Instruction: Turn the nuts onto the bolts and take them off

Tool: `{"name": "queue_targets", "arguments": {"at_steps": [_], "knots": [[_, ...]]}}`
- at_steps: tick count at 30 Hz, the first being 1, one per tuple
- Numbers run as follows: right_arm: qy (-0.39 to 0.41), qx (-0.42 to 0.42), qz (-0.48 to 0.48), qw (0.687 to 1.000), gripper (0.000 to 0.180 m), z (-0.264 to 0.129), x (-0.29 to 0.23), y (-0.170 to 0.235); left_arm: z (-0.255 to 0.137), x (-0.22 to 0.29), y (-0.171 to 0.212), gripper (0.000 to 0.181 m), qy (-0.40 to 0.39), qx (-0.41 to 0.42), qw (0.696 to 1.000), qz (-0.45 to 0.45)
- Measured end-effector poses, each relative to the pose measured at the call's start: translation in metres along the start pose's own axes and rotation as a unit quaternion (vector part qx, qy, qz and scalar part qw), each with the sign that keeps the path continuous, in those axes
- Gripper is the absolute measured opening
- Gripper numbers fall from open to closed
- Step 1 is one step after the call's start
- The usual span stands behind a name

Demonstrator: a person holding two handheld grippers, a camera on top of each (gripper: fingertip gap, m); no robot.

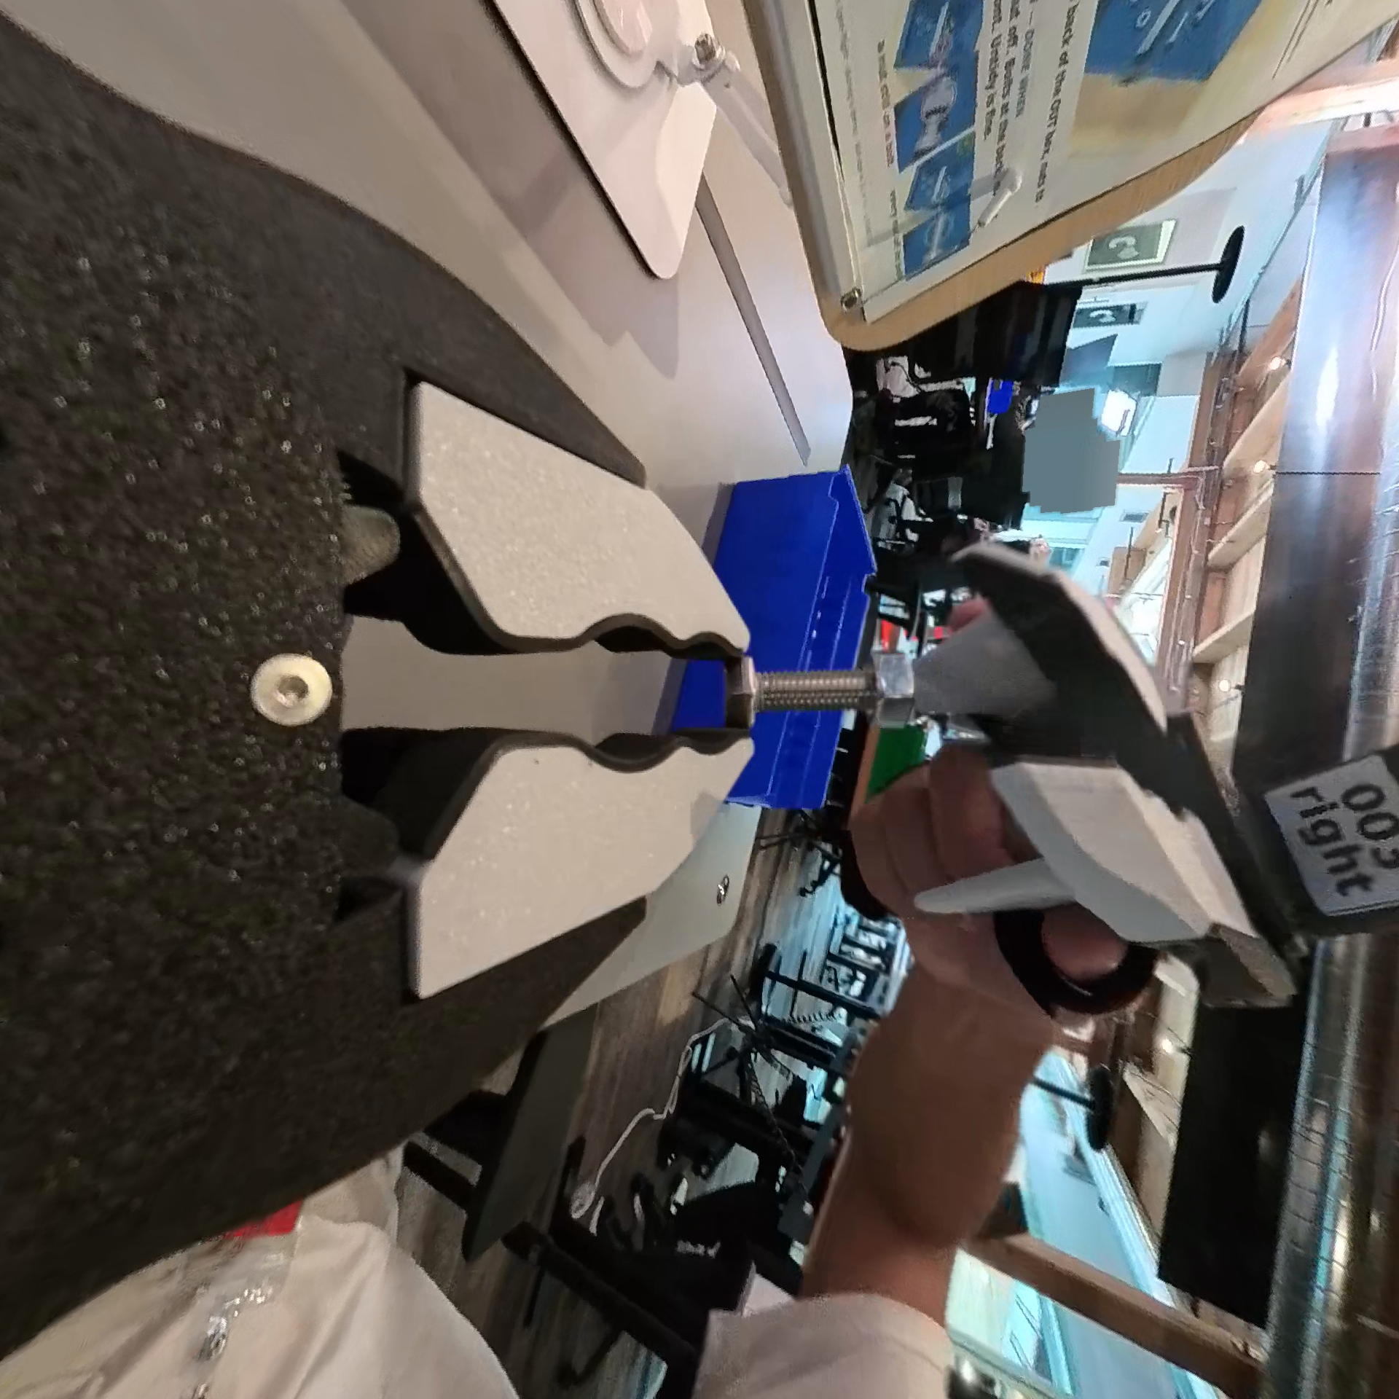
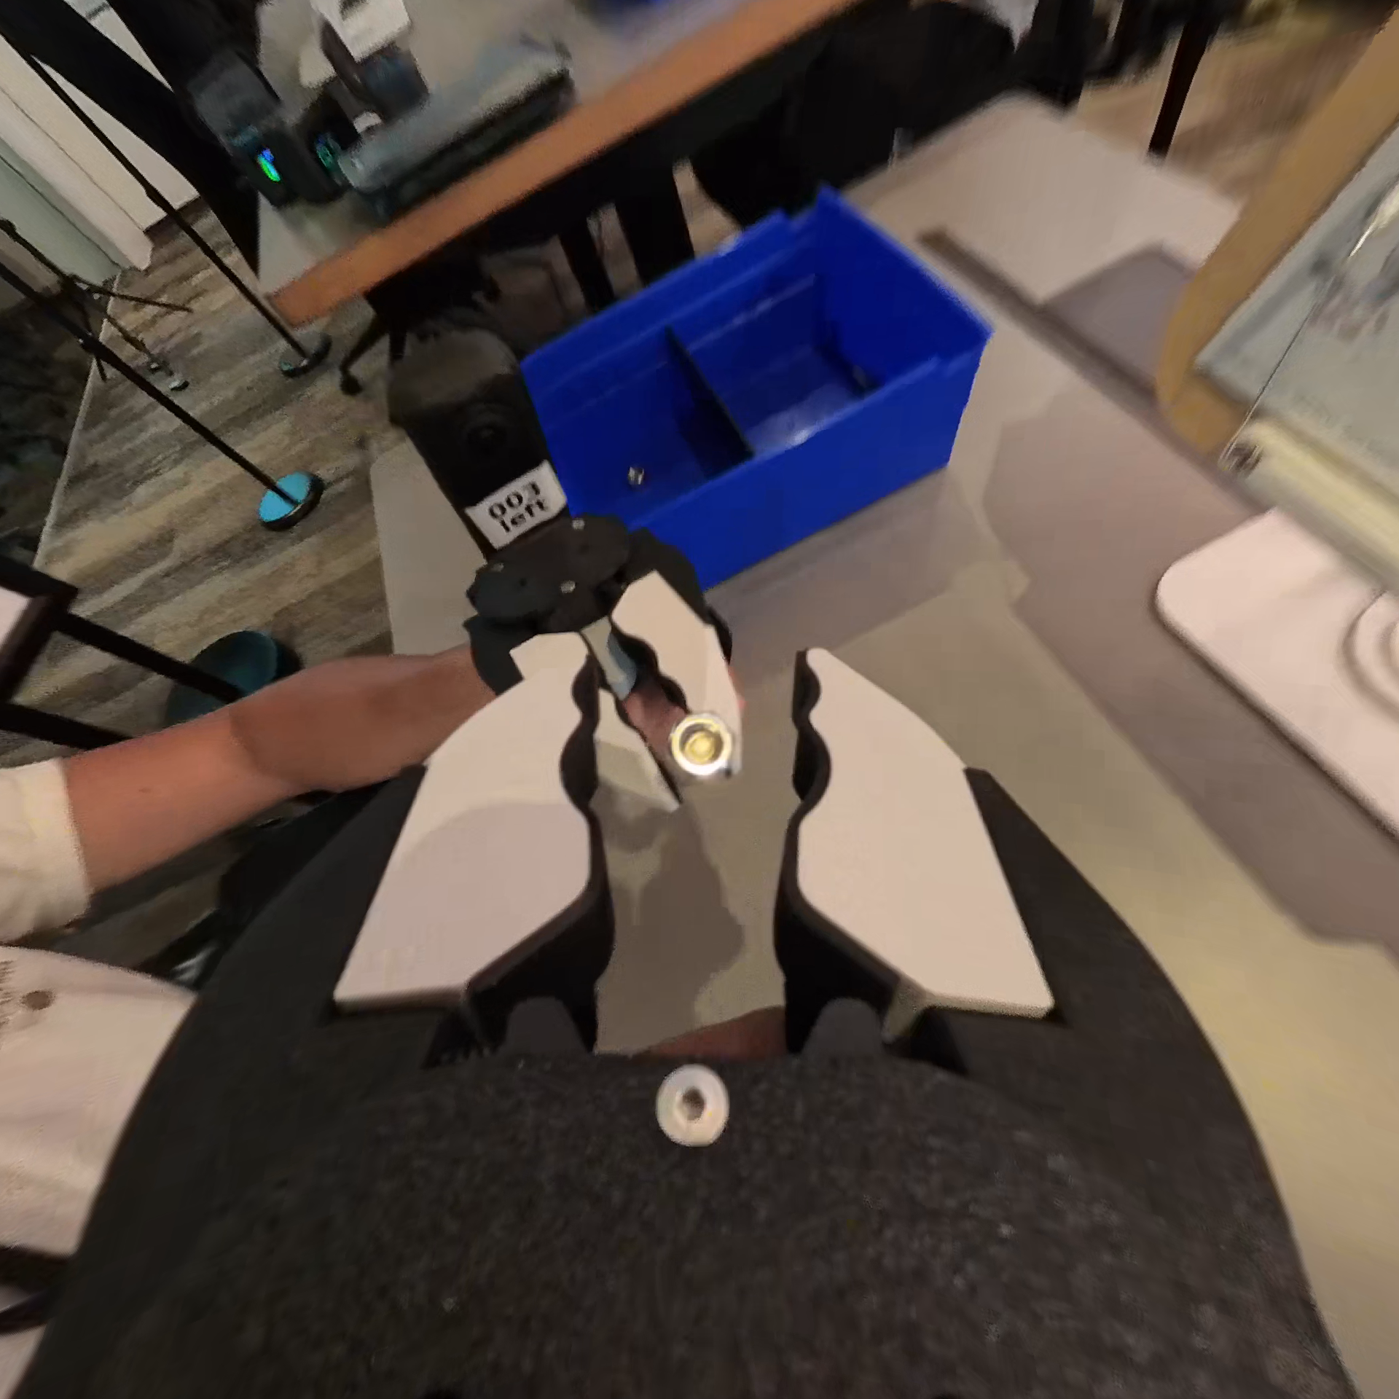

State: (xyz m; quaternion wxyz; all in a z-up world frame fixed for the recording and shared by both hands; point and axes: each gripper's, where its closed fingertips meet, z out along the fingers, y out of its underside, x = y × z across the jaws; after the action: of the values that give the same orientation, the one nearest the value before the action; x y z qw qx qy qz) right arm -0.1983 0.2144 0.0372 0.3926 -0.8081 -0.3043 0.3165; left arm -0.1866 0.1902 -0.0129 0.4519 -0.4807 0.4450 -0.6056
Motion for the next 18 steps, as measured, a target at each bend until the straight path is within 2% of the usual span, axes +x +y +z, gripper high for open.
{"name": "queue_targets", "arguments": {"at_steps": [3,6,9,10,13,18], "knots": [[-0.017,0.101,-0.068,0.992,0.056,-0.015,-0.008,-0.017,-0.002,0.007,-0.006,0.016,0.03,0.016,0.999,-0.02],[-0.04,0.213,-0.122,0.969,0.057,-0.032,-0.017,-0.014,-0.005,0.018,-0.013,0.016,0.074,0.035,0.996,-0.046],[-0.075,0.299,-0.106,0.945,0.061,-0.033,-0.024,0.004,-0.006,0.027,-0.016,0.016,0.108,0.046,0.991,-0.066],[-0.091,0.312,-0.094,0.941,0.067,-0.03,-0.026,0.01,-0.006,0.028,-0.015,0.016,0.11,0.043,0.991,-0.065],[-0.137,0.345,-0.078,0.925,0.069,-0.025,-0.038,0.021,-0.003,0.03,-0.008,0.016,0.114,0.025,0.991,-0.059],[-0.156,0.332,-0.059,0.929,0.071,-0.012,-0.039,0.03,0.003,0.033,0.003,0.016,0.12,0.002,0.991,-0.059]]}}
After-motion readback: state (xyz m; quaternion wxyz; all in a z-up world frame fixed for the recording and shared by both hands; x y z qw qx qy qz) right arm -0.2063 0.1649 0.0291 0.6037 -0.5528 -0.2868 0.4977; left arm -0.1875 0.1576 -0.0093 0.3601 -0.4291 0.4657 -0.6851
